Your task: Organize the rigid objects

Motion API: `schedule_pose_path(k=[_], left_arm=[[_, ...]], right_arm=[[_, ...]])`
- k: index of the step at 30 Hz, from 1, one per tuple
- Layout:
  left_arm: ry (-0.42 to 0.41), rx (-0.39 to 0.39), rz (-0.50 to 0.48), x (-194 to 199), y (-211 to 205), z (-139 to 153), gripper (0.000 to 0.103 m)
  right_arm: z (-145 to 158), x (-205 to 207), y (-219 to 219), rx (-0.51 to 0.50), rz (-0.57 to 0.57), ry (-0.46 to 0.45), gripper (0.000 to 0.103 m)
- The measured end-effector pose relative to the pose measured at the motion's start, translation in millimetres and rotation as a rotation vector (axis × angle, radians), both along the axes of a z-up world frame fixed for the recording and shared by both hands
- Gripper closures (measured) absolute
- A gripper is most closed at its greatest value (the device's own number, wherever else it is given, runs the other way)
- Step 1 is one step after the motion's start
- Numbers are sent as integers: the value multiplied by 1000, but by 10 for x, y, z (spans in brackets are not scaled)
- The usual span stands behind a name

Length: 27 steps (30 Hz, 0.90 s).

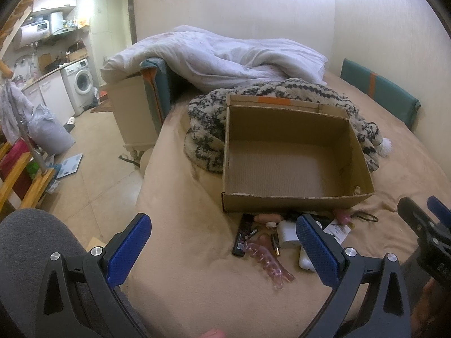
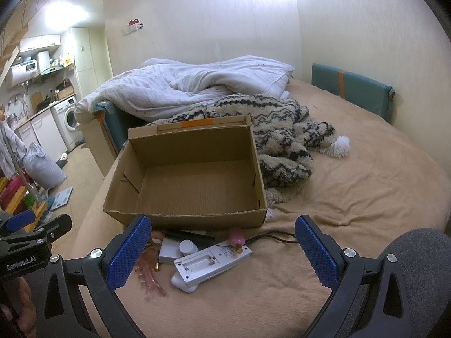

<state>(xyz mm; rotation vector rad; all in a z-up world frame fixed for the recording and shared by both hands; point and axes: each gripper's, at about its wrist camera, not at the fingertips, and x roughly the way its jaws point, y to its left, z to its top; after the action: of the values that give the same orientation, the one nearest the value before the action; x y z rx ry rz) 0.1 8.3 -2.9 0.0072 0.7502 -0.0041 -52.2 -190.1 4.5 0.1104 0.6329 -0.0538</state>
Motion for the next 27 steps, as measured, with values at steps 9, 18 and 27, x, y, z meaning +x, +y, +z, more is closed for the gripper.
schedule_pose_path(k=[9,18,27], left_arm=[[56,-12,-22,47,-5,-50,1],[263,-3,64,543,159,-242,1],[520,-67,66,1126,209,-716,19]], right_arm=[[-9,105,-47,24,29,69,0],[-301,522,-207,176,40,271,0],[-798,884,-314,443,24,531,0]])
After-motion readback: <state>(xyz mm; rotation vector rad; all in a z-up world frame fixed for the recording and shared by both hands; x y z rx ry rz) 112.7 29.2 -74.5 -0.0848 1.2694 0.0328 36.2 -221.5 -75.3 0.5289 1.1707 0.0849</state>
